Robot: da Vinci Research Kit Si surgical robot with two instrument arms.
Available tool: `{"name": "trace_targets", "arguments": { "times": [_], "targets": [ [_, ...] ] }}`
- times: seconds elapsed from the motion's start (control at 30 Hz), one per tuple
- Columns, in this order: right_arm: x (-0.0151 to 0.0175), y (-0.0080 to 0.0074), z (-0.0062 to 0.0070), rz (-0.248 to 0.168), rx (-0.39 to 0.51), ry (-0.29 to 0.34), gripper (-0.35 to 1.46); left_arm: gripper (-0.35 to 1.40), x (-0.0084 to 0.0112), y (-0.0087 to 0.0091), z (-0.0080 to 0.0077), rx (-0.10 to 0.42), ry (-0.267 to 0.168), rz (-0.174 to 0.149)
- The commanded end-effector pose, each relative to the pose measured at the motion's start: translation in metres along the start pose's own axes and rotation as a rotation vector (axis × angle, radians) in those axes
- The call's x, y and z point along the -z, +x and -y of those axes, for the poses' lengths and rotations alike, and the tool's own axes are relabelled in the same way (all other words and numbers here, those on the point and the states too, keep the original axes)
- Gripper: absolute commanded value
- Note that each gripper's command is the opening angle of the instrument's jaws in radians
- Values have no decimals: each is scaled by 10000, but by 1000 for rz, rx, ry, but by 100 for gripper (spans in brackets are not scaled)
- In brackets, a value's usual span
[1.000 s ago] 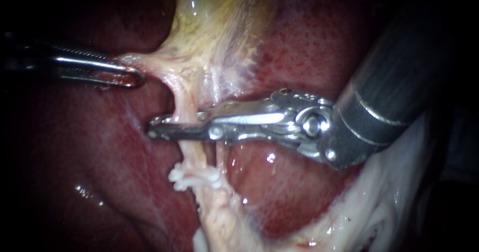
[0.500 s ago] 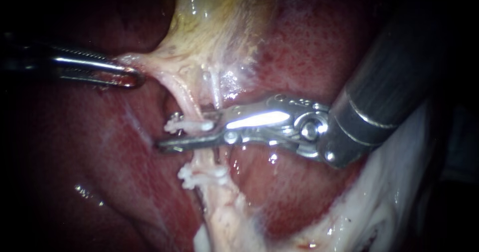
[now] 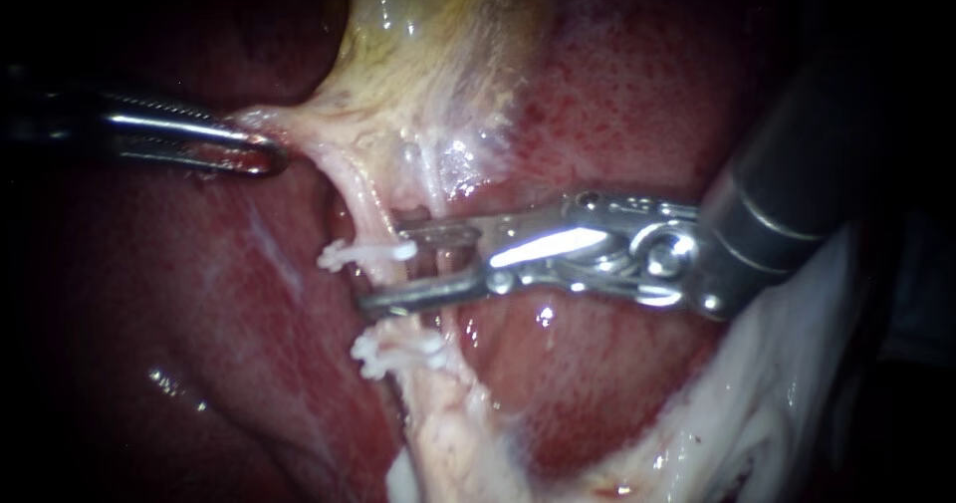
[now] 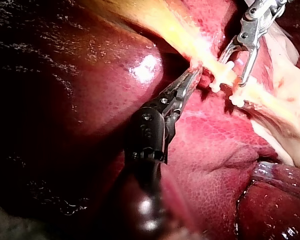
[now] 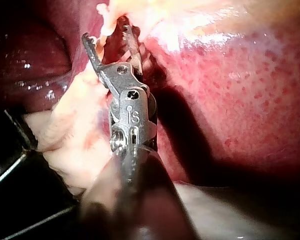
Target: Going back third clip left tube
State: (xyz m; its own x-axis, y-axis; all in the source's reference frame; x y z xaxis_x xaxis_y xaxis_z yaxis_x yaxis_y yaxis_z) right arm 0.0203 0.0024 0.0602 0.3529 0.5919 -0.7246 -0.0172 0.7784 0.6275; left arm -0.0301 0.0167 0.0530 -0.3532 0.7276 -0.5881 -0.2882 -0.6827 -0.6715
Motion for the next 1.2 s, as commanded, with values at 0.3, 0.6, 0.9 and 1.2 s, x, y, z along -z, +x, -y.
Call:
{"name": "trace_targets", "arguments": {
  "times": [0.3, 0.6, 0.9, 1.2],
  "targets": [
    [74, -2, 20, 66, 286, -97, 50, -35, 1, 0, 0, 0, -1, -1],
    [143, -3, 25, 74, 334, -110, 50, -35, 0, -1, 1, 0, -1, -1],
    [161, -4, 25, 73, 342, -90, 50, -35, -17, -5, 6, -3, 4, -2],
    [161, -5, 26, 71, 342, -78, 50, -35, -58, -16, 28, -12, -1, 12]
  ]
}}
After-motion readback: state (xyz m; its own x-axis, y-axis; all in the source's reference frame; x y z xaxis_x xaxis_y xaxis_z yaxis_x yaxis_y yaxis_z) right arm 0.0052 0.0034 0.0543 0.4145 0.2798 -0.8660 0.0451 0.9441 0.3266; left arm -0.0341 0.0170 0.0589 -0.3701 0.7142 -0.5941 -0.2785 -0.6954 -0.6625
